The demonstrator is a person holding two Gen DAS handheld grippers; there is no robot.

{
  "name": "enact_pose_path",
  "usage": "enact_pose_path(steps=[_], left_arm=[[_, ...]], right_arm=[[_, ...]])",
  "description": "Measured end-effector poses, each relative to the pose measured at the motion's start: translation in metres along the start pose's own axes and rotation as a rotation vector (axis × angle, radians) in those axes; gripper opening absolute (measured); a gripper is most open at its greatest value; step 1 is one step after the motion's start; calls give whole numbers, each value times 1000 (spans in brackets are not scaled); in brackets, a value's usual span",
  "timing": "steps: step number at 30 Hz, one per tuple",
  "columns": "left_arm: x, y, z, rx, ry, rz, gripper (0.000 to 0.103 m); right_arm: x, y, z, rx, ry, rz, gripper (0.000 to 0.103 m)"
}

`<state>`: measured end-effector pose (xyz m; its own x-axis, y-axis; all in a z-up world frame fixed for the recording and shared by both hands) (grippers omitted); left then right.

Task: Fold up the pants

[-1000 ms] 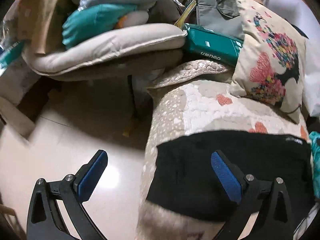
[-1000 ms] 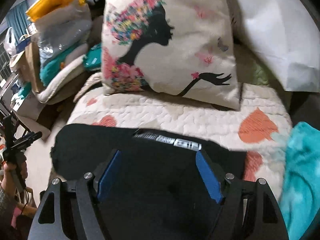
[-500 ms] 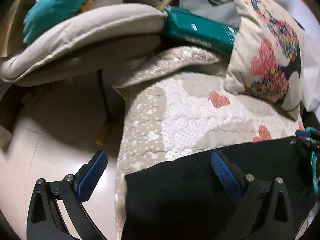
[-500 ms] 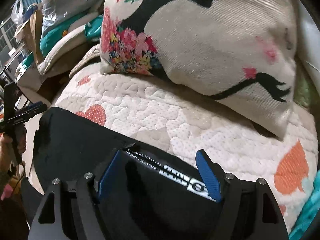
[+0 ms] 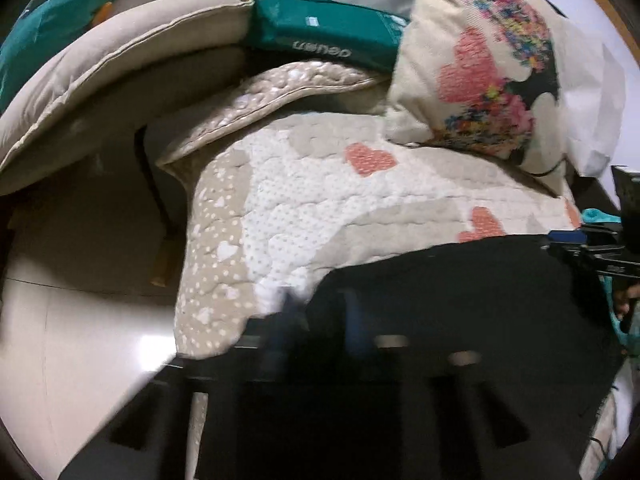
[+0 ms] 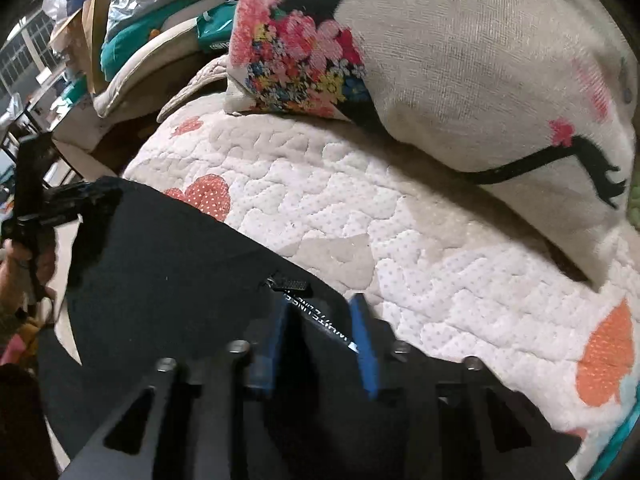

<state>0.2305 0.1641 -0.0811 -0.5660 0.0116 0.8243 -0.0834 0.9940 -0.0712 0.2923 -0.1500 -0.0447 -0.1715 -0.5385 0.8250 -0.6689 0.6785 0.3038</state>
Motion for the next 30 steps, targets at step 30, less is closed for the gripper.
enact_pose_path(steps=[30], left_arm=[[247,-63,117,-162,-254,-112,7]], right_arm=[[134,124,112,-81,-152,42,41]])
Point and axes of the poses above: each gripper's, at about its wrist camera, not at the fingertips, and x roughly against the way its jaws point, y to its left, z to its underside, the point moved 5 cm from there along -x, roughly the way its jaws point, and after that the axes turned 13 degrees about -z, right-handed, at the moved point
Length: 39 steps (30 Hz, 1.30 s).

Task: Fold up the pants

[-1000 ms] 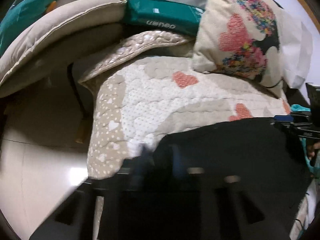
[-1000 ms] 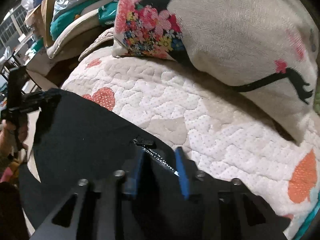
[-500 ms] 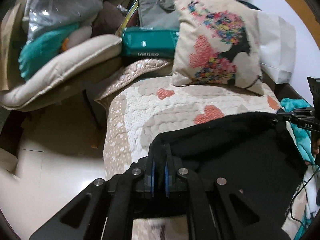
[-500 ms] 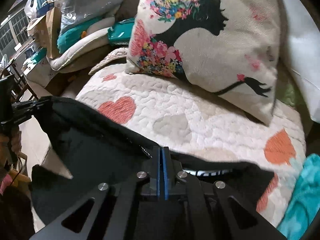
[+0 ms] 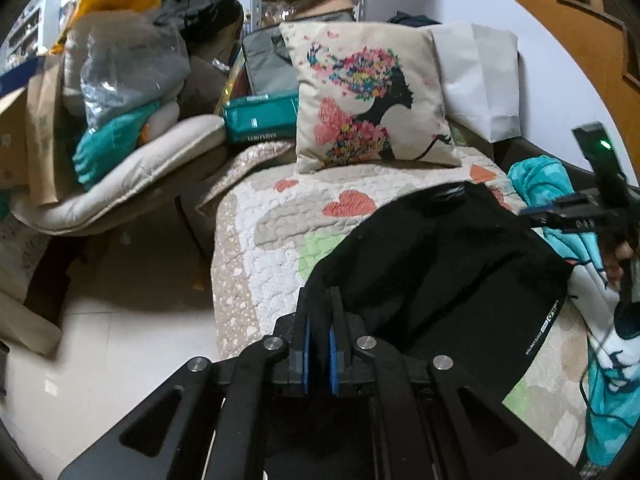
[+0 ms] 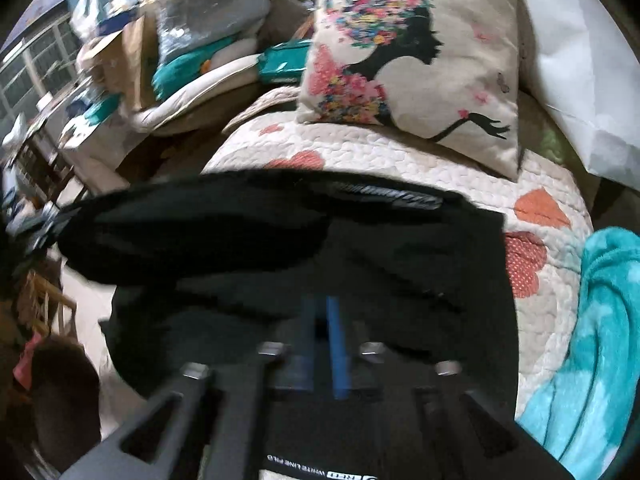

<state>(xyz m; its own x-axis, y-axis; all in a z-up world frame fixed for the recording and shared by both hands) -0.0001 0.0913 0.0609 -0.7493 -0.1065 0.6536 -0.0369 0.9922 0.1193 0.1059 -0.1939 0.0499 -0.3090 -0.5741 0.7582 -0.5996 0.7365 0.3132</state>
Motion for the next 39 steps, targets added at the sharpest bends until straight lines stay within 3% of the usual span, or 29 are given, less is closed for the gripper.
enact_pose_path(steps=[1,2,7,9,16,18,19,20,25,30,35,39], left_arm=[[5,-1,0,3,-10,-2,7],[9,-2,0,2,-21,-3,7],[16,-14,5,-68,-63,-38,7],[15,-16,9,-79,-68,-41,7],[10,-12,20,-75,-81,-30,7],[11,-13,21,-83,-82,-26,7],[11,-14,21,-88,-83,-24,7],[12,-16,21,-99,-86,-27,7],[18,-17,17,-120,-104,-54,7],[38,-15,20,-117,-104,-82,7],[55,-30,42,-194,-52,-106,7],[63,-56,78,-325,20,-162,10]], right_arm=[[1,-4,-5,-28,-22,5,75],[1,-11,-14,-73,-52,-4,85],[-25,-48,-53,-374,-72,-88,85],[-47,-61,-65,-444,-55,-72,83],[-115,-109,-84,-672,4,121,75],[-129,-121,-80,-742,22,195,55],[-131,-124,-79,-750,29,235,24],[-131,-124,-79,-746,24,252,11],[-98,-115,-75,-710,-53,201,5],[-39,-101,-56,-667,-125,158,5],[7,-91,-6,-676,-147,119,5],[25,-83,55,-700,-120,116,5]])
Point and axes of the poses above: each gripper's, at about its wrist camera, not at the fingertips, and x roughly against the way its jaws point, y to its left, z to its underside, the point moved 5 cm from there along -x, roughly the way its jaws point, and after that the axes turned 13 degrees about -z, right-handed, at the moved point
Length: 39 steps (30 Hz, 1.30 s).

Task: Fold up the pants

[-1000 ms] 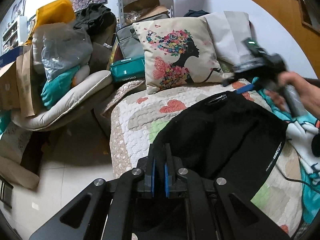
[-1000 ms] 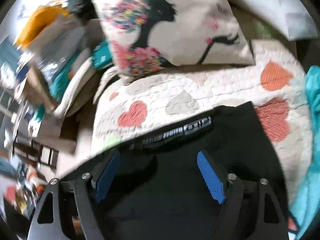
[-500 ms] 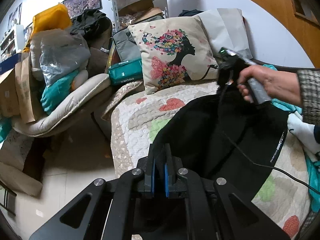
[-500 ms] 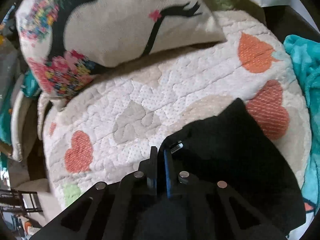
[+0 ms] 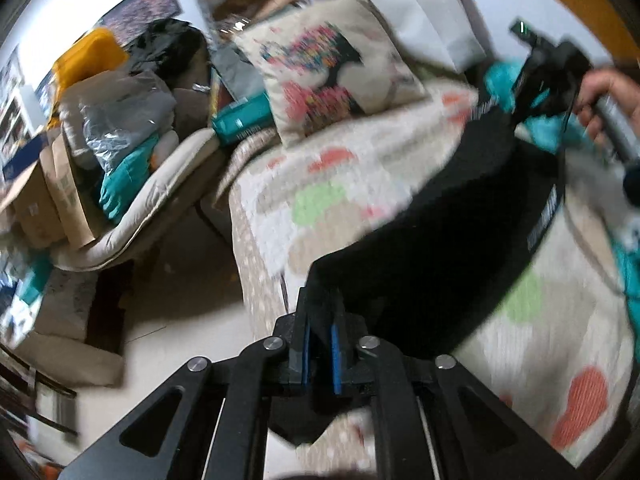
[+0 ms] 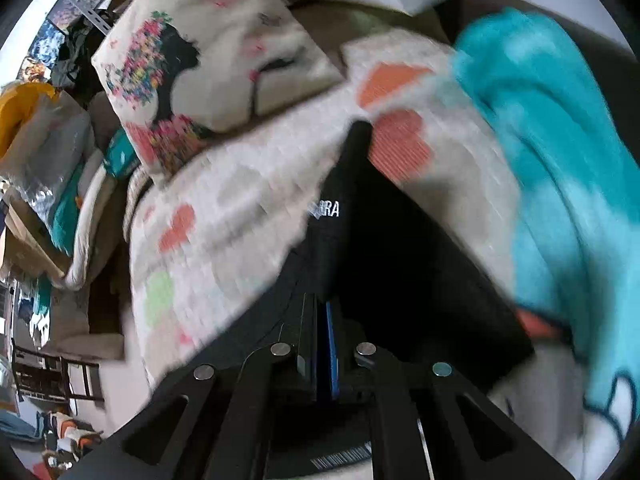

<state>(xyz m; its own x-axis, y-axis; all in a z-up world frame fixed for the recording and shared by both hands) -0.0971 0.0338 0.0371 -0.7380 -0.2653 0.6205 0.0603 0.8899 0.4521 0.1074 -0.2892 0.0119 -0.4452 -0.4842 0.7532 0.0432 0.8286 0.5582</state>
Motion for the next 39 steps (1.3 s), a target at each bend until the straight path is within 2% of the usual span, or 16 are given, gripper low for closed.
enact_pose_path(steps=[3,4,6,10,12,13,15,19,21,24,26,29,33,35,39], left_arm=[[12,-22,20,-71,31,-7,17],[16,-25,25,-78,38,-2,21],[25,-28,36,-70,58,11,22],[38,-2,51,44,102,22,23],[39,18,55,121,120,23,27],[38,34,58,184,134,25,29],[33,58,63,273,161,22,29],[17,82,66,388,197,28,30],[9,80,64,404,210,57,30],[-7,62,55,389,234,119,32],[-25,42,48,346,293,163,39],[-49,16,45,244,382,184,39],[-87,-14,60,155,546,228,39],[-95,-24,69,132,570,234,39],[-96,-33,73,82,541,239,41]], right_arm=[[5,-29,38,-37,46,25,5],[5,-39,51,-59,63,37,5],[6,-56,70,-93,82,61,8],[12,-78,91,-157,82,87,13],[21,-77,90,-164,43,70,28],[26,-75,88,-160,18,61,42],[38,-67,83,-130,-41,65,50],[62,-35,76,17,-164,104,51],[59,-11,74,111,-153,76,51],[34,38,78,289,-59,-53,51],[13,62,84,362,13,-132,51],[-27,99,91,473,112,-195,51],[-68,124,92,593,160,-165,51],[-86,131,93,642,169,-125,51],[-123,132,94,718,230,-28,51]])
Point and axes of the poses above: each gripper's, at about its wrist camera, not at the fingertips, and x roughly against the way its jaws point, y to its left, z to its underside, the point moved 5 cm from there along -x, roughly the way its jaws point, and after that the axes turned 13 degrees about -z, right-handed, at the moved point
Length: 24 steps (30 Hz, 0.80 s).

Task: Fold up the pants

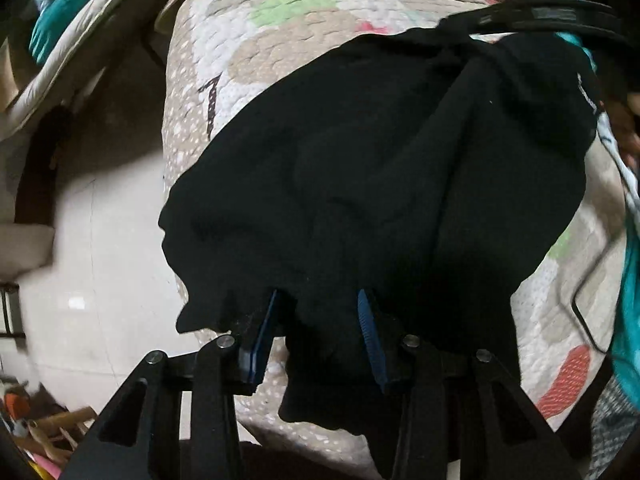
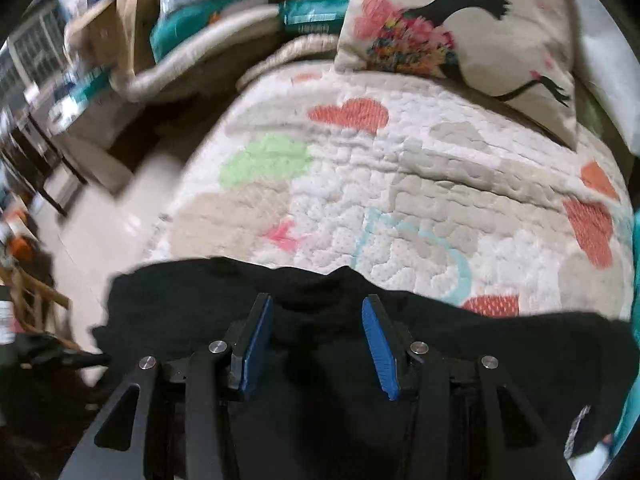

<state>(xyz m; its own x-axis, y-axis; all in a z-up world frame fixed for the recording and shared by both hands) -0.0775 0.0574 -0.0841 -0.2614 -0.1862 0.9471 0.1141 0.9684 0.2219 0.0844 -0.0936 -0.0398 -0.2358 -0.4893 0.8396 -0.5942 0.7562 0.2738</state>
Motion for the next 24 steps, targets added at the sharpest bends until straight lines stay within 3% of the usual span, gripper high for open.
enact_pose_path(steps=[2,3,4,5,9,14,17,19,21,23,24], left_arm=[[0,-1,2,-11,0,9,37],[3,-4,3,-25,-5,35,27],[7,-8,5,-45,-15,71,5],[9,-9,5,-56,-29,57,5],[17,-6,0,-36,-64,29,5],[20,34,-32,73,-91,-15,5],[17,52,-53,119,-80,-6,5],[7,59,-62,127,-49,-16,5],[-6,60,-67,131,-5,-31,6],[-16,56,-67,116,11,-59,8],[-18,52,-66,105,3,-77,8]], right_arm=[[-16,-5,0,11,45,36,50],[-20,-6,1,7,61,40,41],[-21,-7,2,2,69,40,9],[-20,-8,2,-3,66,39,6],[2,-10,-10,-32,-11,-4,0],[25,-23,-37,-75,-110,3,1],[28,-35,-51,-99,-127,29,1],[27,-43,-53,-141,-129,-5,2],[27,-50,-49,-184,-130,-50,17],[25,-54,-42,-198,-126,-70,73],[23,-53,-38,-185,-127,-80,75]])
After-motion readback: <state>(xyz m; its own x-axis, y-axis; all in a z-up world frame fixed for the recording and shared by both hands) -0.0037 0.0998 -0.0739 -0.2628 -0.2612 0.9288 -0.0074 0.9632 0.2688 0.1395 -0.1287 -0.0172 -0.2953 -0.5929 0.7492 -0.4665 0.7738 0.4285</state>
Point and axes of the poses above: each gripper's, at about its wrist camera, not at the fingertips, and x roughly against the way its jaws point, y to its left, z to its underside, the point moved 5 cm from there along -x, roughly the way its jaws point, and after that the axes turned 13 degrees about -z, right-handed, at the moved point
